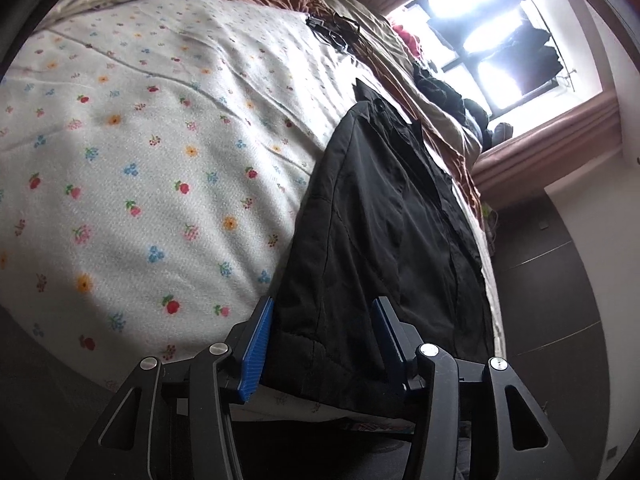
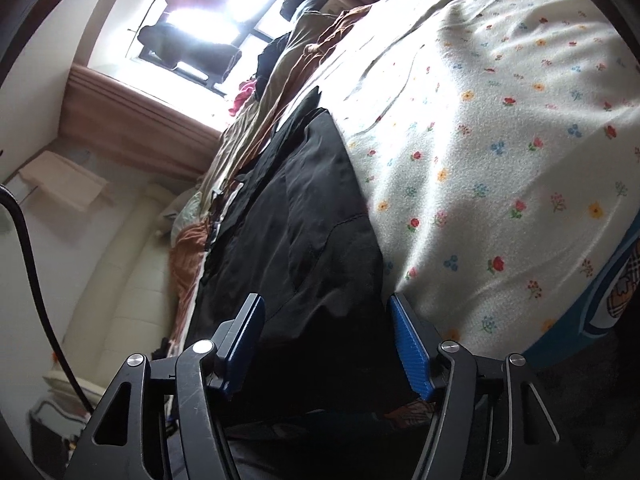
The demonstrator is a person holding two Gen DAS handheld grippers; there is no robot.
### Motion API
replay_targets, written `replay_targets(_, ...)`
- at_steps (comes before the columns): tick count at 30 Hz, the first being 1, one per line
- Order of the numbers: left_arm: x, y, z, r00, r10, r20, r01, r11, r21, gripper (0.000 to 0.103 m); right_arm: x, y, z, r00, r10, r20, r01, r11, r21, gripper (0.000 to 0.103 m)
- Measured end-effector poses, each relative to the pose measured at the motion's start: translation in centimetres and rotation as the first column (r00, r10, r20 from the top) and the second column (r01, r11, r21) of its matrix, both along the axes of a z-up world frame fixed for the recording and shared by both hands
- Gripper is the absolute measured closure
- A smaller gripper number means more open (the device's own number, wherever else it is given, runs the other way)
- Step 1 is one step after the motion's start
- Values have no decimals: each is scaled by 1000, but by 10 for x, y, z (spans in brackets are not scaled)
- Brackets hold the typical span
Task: Fold large clothes
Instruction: 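Press and smooth the folded jacket strip with both tools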
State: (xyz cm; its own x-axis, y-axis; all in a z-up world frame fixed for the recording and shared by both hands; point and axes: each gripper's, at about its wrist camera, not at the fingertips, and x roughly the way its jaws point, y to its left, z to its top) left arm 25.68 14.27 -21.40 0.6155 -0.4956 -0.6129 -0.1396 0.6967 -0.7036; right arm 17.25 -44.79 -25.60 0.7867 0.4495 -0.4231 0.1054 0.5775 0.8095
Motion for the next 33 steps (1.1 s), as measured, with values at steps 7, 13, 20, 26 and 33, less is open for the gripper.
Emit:
replay_targets(7,-15,1,-7,997,-70,13,71,988,-134,51,-18,-12,-17,992,63,108,-75,990,120,38)
replay_targets(13,-13,-6,-9,997,-71,25,74,987,-145,51,-10,-3,-27,995,77,64,-81,994,69,39)
replay_targets(20,4,-13,-6,997,-70,28,74,987,-145,51,-18,0,-8,963,94,253,-145,970,194,40)
replay_targets(26,2,-20,-8,998,-64,30,67,988,-140,52,5,24,-23,988,97,121,-111,986,122,40)
replay_targets(33,15,-15,-15,1000,13,-28,-16,995,-103,89,18,32,-16,998,-6,61,-1,993,119,88)
